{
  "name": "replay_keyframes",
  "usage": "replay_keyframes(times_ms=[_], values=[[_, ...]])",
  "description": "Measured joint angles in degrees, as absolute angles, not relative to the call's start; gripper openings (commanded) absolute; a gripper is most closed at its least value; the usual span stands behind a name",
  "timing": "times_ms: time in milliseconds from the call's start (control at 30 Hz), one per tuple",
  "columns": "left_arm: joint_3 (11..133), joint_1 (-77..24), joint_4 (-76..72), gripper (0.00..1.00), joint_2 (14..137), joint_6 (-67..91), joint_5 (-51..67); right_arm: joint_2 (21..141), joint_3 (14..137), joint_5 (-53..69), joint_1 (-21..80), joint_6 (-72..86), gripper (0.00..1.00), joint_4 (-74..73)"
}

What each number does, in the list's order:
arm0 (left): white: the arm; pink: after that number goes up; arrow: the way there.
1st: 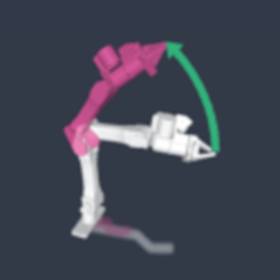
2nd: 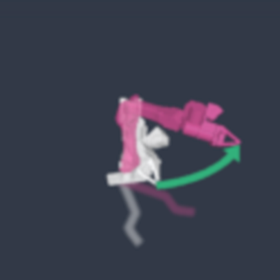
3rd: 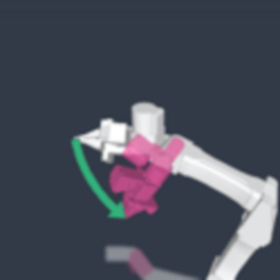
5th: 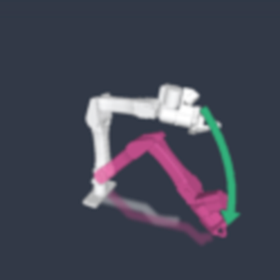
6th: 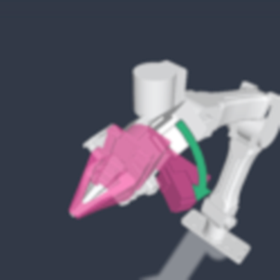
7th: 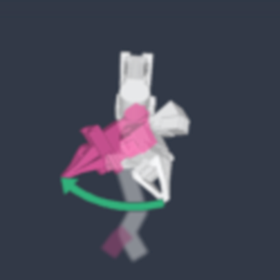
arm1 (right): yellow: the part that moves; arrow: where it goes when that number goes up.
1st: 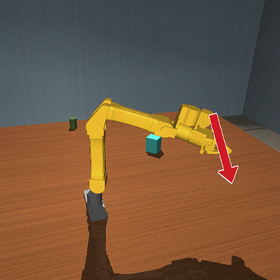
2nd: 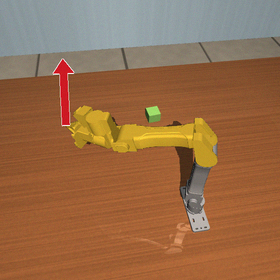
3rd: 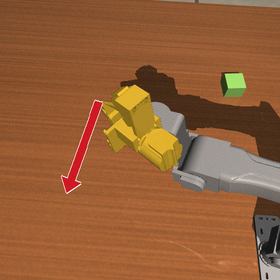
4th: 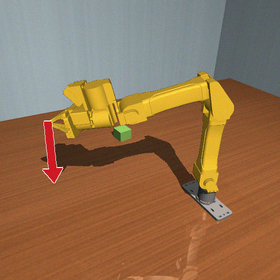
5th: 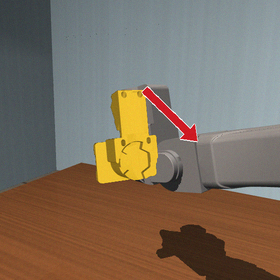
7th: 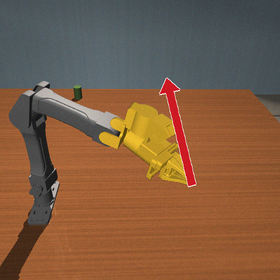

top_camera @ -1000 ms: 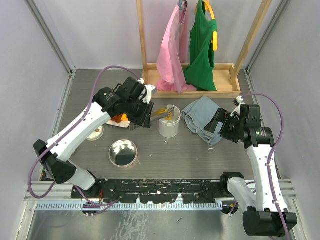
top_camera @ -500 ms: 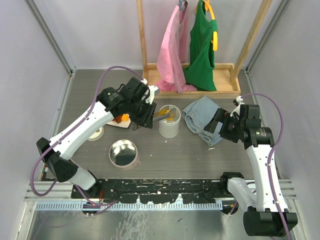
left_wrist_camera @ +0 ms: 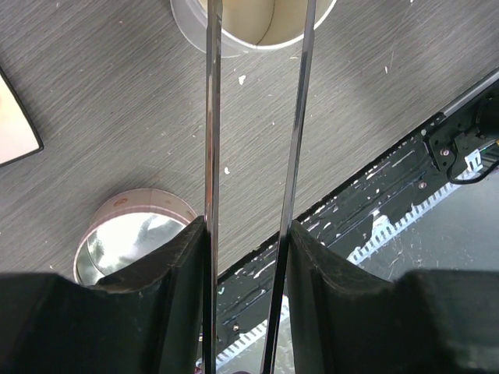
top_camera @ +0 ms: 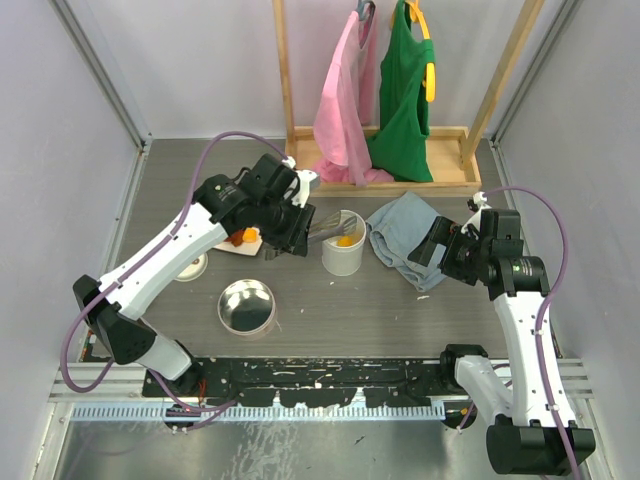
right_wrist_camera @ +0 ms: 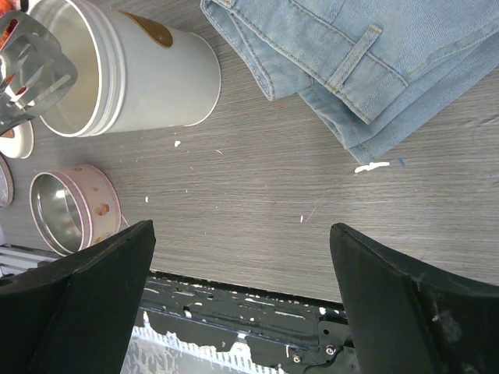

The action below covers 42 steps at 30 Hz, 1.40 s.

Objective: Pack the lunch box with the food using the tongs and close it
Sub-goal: Place the fake food in the packing box, then pick up the fake food from the plate.

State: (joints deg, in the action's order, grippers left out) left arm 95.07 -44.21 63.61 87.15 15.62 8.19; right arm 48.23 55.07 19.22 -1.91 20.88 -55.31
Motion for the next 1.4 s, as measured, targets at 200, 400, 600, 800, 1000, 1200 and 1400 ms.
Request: replay_keyframes(times_ms=[200,400,600,800,1000,1200,1400], values=[[95.46,-44.25,63.46,0.41,87.09,15.62,8.12,48.21,55.07,19.11,-1.83,20.88,0.99,-55.31],[95.46,-44.25,63.18,0.41,85.58,15.62,6.11,47.75,55.02,19.07,-1.83,20.88,0.99,-55.33],[95.44,-44.25,62.5,0.4,80.86,15.62,3.11,47.72,55.0,18.96,-1.83,20.88,0.99,-55.33],[92.25,-43.0,61.91,0.41,74.72,15.57,-0.38,47.75,55.0,18.87,-1.83,20.88,0.99,-55.33],[86.98,-38.65,61.98,0.43,69.38,15.42,-2.35,47.83,55.0,18.65,-1.8,20.88,0.99,-55.35],[83.68,-32.08,62.06,0.45,66.61,14.52,-2.9,48.4,55.0,18.52,-1.8,20.86,0.99,-55.35],[79.94,-25.02,63.07,0.46,66.5,13.93,-3.31,48.9,55.0,18.48,-1.8,20.86,0.99,-55.35]])
